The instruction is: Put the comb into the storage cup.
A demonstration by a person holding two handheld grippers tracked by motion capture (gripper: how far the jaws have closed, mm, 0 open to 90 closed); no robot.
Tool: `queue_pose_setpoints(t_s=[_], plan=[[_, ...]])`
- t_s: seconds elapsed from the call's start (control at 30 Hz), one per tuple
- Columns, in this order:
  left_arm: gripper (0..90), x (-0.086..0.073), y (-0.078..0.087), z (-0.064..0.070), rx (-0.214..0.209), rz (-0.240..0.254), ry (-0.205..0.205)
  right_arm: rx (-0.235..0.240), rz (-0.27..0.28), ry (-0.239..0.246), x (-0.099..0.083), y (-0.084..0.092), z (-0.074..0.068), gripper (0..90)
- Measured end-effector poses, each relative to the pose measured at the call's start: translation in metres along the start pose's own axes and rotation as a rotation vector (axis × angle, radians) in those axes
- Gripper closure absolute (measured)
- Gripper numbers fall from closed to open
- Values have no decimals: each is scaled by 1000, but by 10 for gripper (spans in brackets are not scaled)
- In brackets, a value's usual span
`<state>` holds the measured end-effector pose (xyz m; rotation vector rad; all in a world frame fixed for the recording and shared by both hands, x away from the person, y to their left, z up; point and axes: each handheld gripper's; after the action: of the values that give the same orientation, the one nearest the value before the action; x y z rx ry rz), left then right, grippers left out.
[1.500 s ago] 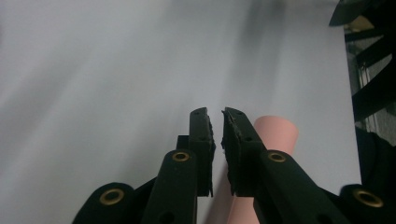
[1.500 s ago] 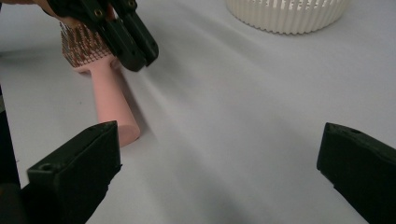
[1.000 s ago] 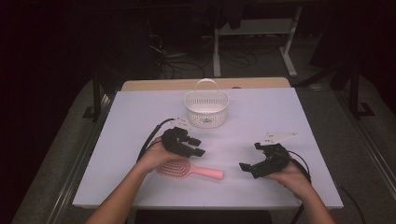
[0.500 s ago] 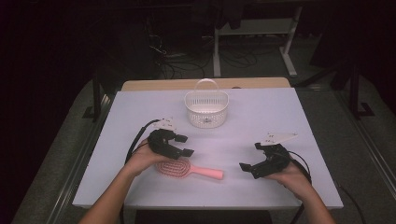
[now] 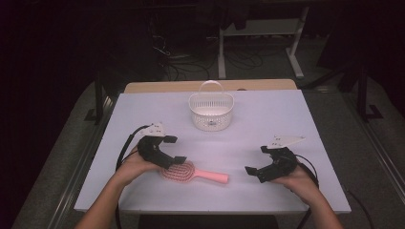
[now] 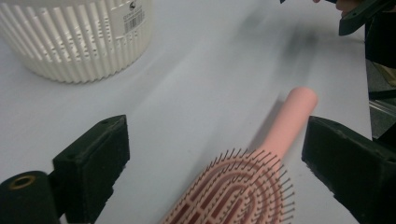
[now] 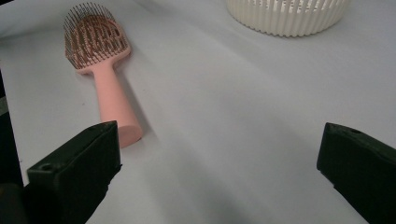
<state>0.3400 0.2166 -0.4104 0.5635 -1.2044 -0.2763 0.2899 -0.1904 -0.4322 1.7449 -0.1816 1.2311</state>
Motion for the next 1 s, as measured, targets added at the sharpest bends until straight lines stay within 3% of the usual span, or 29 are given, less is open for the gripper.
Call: queue_pose_setpoints(t_s=[0.47, 0.77, 1.0], plan=[[1, -29, 25, 5, 19, 52, 18, -2, -1, 6, 0, 0, 0, 0], [2, -49, 30, 14, 65, 60, 15, 2, 1, 8, 0, -1, -2, 0], [2, -59, 34, 16, 76, 71, 27, 15, -1, 4, -1, -2, -3, 0]])
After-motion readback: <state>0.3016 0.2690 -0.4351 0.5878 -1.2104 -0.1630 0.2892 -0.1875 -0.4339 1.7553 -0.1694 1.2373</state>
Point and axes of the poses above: each handheld gripper's, and its own axes: y roughly backward along the jaws, x roughly out of its top, z roughly to its right, and after that the axes turned 11 degrees about -x, right-handed
